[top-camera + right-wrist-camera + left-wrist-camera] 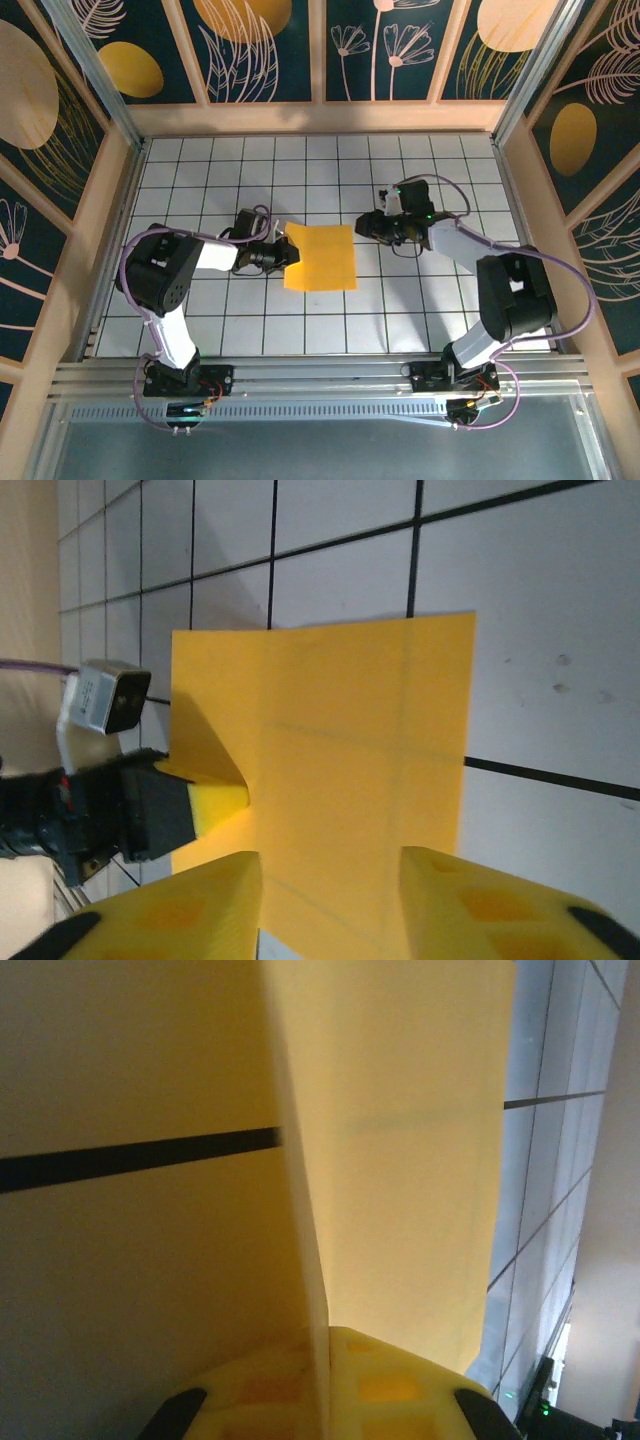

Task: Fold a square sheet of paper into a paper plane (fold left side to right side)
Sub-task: Place a square sheet of paper at the center of the table, then first fold in half a square sheet of paper at the center of the table.

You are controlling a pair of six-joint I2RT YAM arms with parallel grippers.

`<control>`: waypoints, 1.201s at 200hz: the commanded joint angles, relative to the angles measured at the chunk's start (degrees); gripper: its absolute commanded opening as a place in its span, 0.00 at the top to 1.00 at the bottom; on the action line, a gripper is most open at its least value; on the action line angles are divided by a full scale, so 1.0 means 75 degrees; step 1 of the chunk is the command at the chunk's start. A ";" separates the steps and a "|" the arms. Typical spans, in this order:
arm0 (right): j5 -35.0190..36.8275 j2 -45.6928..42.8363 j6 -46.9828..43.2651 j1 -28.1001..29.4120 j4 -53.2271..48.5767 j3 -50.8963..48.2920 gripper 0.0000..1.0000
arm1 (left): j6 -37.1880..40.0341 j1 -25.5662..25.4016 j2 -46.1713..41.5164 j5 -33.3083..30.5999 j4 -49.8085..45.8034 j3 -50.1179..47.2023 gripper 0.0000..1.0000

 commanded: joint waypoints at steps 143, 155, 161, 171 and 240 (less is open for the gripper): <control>0.1411 0.2079 -0.0191 0.0912 -0.0428 0.0421 0.89 | 0.0223 -0.0137 -0.0780 0.0108 -0.0797 0.0392 0.68; 0.1437 0.2073 -0.0191 0.0928 -0.0422 0.0401 0.89 | 0.0198 -0.0199 -0.0852 0.0214 -0.0768 0.0445 0.64; 0.1437 0.2061 -0.0202 0.0930 -0.0411 0.0395 0.89 | 0.0185 -0.0231 -0.0877 0.0270 -0.0759 0.0479 0.61; 0.1437 0.2062 -0.0197 0.0951 -0.0394 0.0390 0.89 | 0.0148 -0.0291 -0.0891 0.0343 -0.0728 0.0526 0.58; 0.1470 0.2102 -0.0214 0.1013 -0.0370 0.0367 0.89 | -0.0183 -0.0707 -0.0831 0.0494 -0.0246 0.0893 0.37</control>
